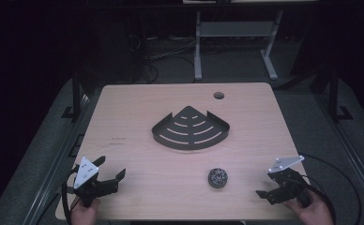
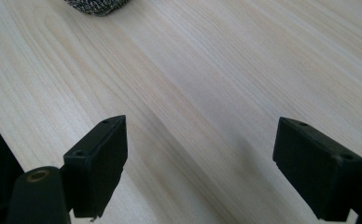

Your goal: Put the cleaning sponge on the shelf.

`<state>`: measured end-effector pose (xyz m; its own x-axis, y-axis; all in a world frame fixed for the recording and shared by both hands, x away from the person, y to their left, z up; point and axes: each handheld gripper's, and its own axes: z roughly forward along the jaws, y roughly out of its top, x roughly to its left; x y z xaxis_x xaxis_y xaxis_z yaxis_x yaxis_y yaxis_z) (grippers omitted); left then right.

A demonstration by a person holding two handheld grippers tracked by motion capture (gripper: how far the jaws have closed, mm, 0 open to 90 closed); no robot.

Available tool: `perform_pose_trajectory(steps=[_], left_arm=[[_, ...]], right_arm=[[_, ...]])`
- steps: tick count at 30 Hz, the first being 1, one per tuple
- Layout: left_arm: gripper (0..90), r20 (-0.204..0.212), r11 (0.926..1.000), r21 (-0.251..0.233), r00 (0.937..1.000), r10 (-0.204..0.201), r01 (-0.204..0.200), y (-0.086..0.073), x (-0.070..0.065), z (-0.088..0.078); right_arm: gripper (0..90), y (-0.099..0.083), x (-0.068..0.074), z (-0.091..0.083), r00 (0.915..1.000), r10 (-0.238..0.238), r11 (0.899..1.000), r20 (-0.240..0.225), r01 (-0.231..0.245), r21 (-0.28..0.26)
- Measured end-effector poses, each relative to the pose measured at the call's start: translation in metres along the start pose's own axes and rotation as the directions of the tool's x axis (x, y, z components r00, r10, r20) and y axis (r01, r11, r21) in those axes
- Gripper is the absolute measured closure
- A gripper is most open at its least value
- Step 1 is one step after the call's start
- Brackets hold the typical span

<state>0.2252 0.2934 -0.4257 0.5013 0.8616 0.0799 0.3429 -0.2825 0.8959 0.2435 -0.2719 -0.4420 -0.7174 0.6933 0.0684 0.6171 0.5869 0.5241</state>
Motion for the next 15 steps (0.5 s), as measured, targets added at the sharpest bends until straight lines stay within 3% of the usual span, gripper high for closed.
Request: perform_pose_trajectory(steps=[15], left_arm=[[13.8,-0.005,1.0,-0.002,1.0,-0.002,0.002,-0.0003,0.0016,-0.001]], right_arm=[[17.3,0.0073,0.0074,0.0042,0.9991,-0.031,0.999,-0.028,0.032,0.01]])
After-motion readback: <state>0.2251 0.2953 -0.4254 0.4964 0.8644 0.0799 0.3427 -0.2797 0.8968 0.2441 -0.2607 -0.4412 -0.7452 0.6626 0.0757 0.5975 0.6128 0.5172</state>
